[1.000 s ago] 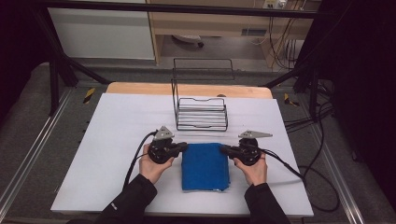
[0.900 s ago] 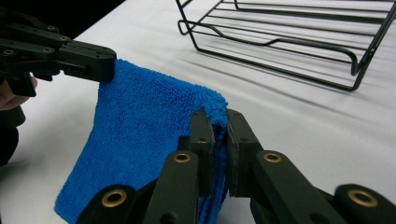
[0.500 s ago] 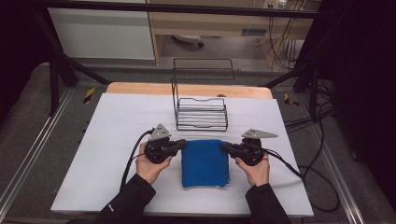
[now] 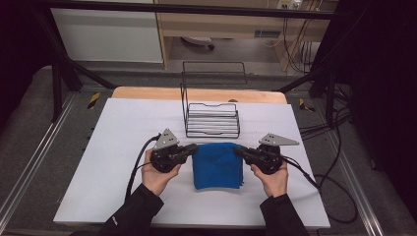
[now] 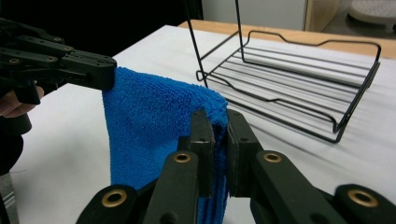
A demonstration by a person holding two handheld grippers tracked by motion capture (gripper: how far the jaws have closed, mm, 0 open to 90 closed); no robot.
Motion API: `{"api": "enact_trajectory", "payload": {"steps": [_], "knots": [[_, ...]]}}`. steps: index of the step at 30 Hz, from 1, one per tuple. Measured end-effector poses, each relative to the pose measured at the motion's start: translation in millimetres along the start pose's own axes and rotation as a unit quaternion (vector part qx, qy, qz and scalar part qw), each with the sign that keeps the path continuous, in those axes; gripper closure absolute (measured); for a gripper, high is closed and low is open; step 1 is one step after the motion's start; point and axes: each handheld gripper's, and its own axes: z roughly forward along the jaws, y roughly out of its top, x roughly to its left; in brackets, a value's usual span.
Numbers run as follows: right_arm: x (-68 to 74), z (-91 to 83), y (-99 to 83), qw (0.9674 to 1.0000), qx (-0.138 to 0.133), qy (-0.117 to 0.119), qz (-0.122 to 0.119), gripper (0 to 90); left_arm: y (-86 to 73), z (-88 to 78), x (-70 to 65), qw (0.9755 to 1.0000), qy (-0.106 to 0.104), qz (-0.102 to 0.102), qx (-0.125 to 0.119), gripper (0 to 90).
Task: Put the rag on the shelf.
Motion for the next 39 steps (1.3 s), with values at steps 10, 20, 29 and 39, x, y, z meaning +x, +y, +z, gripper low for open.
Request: {"api": "enact_trajectory", "payload": {"steps": [10,20,29,39], "knots": [[7.2,-8.4,9.3,0.9995,-0.021,-0.004,-0.021,83.9,9.8,-9.3,-3.7,0.9997,0.003,0.008,-0.022,86.0],[16.6,-14.4,22.4,0.9979,-0.051,-0.011,-0.037,84.0,22.1,-17.4,-3.2,0.9988,0.012,0.015,-0.045,86.1],[24.4,-16.5,40.7,0.9946,-0.085,-0.024,-0.054,84.1,39.7,-21.9,0.4,0.9968,0.019,0.015,-0.076,86.1],[30.4,-21.6,64.2,0.9902,-0.117,-0.035,-0.068,84.1,54.6,-26.2,5.4,0.9942,0.027,0.019,-0.102,86.1]]}}
